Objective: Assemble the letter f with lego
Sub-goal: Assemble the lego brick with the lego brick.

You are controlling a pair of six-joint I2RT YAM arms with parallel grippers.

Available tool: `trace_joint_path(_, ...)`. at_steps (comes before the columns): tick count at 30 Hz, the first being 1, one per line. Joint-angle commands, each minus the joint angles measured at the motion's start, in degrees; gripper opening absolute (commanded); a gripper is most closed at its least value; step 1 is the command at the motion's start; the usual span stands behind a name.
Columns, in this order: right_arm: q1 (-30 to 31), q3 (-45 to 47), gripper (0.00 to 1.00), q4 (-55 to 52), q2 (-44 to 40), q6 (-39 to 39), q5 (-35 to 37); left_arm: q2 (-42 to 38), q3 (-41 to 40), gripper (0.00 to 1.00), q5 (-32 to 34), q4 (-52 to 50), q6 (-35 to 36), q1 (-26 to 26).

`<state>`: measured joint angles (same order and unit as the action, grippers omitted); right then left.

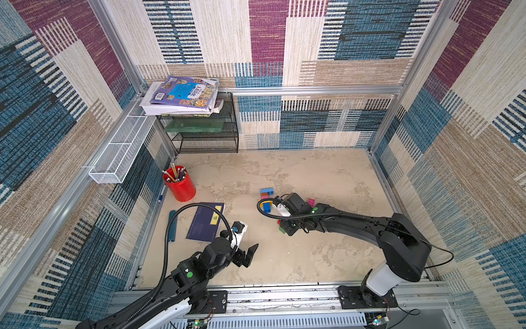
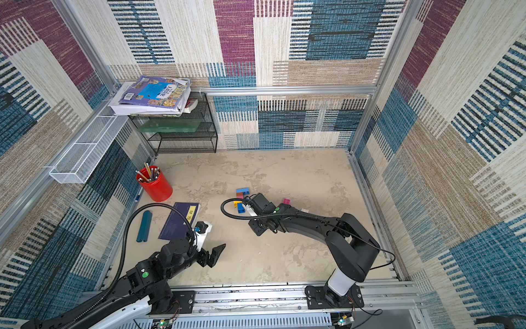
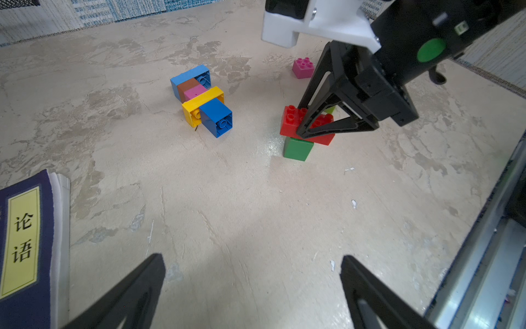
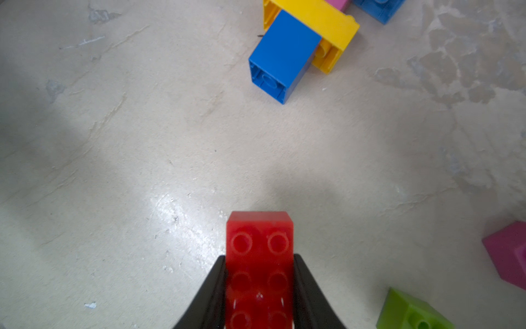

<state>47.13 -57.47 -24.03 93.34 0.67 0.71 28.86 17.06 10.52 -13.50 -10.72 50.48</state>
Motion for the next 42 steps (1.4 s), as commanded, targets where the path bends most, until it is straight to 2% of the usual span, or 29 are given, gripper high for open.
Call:
trace_joint_path(1,0.2,0.0,0.2,-1.6,1.0,0.7,0.3,0.0,0.2,0.99,0.7,1.4,-0.6,0.0)
trace_joint_path(11,2.0,-0.7,0.19,-3.8,6.0,1.8,1.4,0.0,0.2,0.99,0.7,1.3,-0.6,0.0)
trace_joint_path(20,1.3,-0.6,0.18,-4.0,6.7,2.3,0.6,0.0,0.2,0.99,0.7,1.3,-0.6,0.0)
trace_joint_path(33,-5.9,-4.3,0.19,-5.0,1.2,-2.4,0.1,0.1,0.1,0.99,-0.7,1.4,0.1,0.0)
trace_joint_path(42,-6.7,-2.8,0.19,0.0,-0.7,-7.9,-1.9,0.1,0.1,0.99,-0.6,1.7,0.3,0.0)
